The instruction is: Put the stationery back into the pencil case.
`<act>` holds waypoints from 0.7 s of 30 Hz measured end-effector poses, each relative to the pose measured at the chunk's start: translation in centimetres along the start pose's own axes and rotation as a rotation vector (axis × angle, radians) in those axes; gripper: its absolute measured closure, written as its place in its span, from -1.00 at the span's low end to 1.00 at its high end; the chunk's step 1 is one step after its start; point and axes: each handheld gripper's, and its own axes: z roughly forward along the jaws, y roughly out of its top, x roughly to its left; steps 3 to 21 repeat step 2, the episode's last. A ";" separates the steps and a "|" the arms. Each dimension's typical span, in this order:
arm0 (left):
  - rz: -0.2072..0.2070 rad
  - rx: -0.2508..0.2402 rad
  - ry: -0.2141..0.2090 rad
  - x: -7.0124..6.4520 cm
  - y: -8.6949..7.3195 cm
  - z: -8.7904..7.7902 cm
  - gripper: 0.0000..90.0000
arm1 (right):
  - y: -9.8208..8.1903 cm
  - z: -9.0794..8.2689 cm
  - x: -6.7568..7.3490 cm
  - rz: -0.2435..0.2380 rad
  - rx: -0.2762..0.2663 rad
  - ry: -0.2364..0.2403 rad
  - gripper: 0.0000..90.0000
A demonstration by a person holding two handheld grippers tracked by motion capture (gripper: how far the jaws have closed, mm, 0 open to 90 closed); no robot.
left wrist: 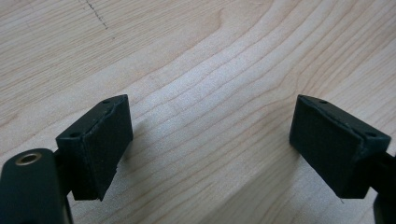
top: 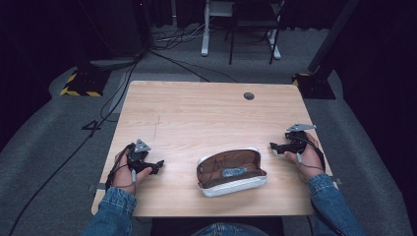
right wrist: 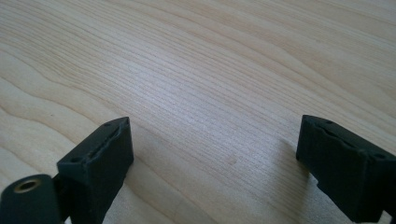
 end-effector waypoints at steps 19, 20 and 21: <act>-0.004 0.000 0.004 0.0 0.0 0.0 -0.70 | 0.0 0.0 0.0 0.001 0.000 0.000 -0.75; -0.004 0.000 0.004 0.0 0.0 0.0 -0.70 | 0.0 0.0 0.0 0.001 0.000 0.000 -0.75; -0.004 0.000 0.004 0.0 0.0 0.0 -0.70 | 0.0 0.0 0.0 0.001 0.000 0.000 -0.75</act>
